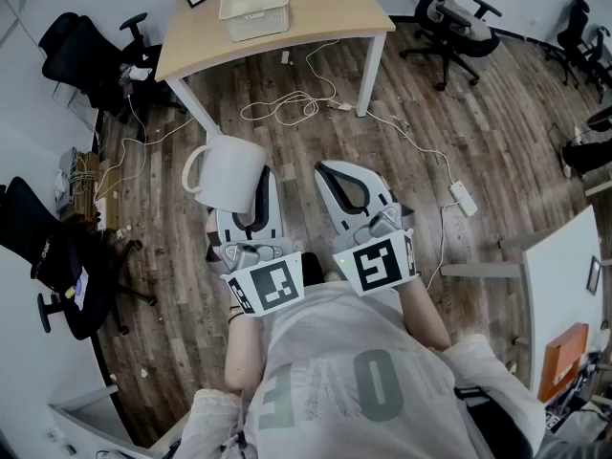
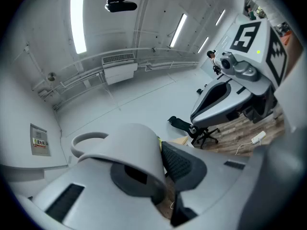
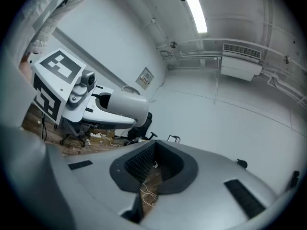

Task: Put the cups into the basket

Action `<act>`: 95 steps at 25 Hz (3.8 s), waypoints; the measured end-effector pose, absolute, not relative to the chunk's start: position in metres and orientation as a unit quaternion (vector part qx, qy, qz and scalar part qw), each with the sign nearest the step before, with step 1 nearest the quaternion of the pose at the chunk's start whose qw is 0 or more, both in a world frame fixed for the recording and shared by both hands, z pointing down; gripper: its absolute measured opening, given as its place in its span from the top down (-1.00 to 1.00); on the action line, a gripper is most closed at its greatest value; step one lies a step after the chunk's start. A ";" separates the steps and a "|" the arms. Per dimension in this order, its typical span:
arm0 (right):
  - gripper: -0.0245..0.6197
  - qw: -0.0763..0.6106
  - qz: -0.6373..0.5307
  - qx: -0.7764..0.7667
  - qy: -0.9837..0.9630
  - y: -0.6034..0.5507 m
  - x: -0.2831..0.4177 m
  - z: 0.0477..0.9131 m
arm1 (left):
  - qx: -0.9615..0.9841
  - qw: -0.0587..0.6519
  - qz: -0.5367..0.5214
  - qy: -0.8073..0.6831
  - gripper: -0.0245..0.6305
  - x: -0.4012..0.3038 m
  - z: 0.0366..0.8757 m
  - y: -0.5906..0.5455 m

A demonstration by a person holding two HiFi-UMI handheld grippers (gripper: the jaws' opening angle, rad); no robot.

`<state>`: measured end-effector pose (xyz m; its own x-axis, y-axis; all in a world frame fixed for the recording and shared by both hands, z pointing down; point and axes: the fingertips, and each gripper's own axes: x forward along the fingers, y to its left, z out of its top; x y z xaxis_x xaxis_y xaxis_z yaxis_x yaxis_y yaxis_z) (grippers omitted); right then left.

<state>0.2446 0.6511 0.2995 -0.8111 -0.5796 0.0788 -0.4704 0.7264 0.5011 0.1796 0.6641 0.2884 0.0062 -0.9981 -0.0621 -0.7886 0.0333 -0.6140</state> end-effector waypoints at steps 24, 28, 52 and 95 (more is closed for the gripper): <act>0.93 0.142 -0.238 0.285 -0.917 0.547 0.135 0.317 | -0.667 0.236 -0.173 0.685 0.72 0.060 0.294 0.565; 0.93 0.153 -0.247 0.270 -0.918 0.517 0.086 0.304 | -0.668 0.242 -0.151 0.687 0.72 0.015 0.276 0.528; 0.93 0.174 -0.234 0.264 -0.920 0.236 0.009 0.306 | -0.675 0.223 -0.188 0.677 0.72 -0.071 0.275 0.271; 0.93 0.172 -0.206 0.341 -0.901 -0.116 -0.098 0.292 | -0.737 0.261 -0.189 0.594 0.72 -0.187 0.242 -0.117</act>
<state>-0.0981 -0.1157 0.2918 -0.7089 -0.6846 0.1697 -0.5431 0.6833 0.4880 -0.1874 -0.1171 0.2425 0.2230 -0.9743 -0.0308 -0.7773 -0.1586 -0.6088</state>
